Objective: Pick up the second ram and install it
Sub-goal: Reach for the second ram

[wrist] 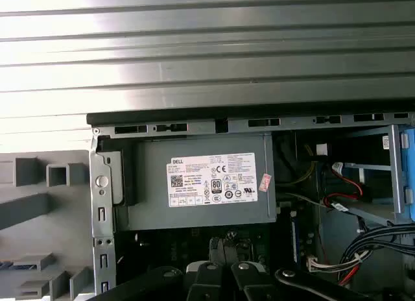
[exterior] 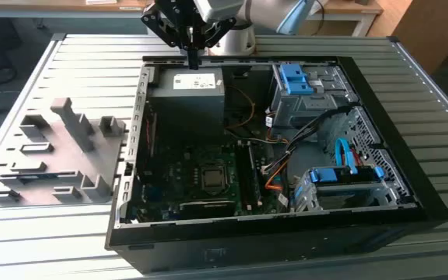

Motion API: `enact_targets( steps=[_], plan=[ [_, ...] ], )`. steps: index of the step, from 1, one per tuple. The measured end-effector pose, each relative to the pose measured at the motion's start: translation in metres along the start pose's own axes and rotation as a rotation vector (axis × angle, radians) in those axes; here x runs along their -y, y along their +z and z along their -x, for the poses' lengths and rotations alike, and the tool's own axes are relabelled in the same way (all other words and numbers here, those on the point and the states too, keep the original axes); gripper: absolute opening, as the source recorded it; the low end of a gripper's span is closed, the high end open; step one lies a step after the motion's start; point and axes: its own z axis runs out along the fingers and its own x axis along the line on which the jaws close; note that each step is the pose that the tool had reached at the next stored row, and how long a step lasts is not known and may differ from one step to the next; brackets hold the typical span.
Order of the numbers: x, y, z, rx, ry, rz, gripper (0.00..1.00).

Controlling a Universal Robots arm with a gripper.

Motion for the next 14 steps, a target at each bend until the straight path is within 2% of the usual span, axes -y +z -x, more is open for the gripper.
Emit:
enact_targets(
  steps=[8, 14],
  plan=[
    [0.0002, -0.0001, -0.002, 0.0, 0.0, 0.0, 0.1],
    [0.0011, -0.0004, -0.015, 0.0001, 0.0, -0.0001, 0.1]
  ],
)
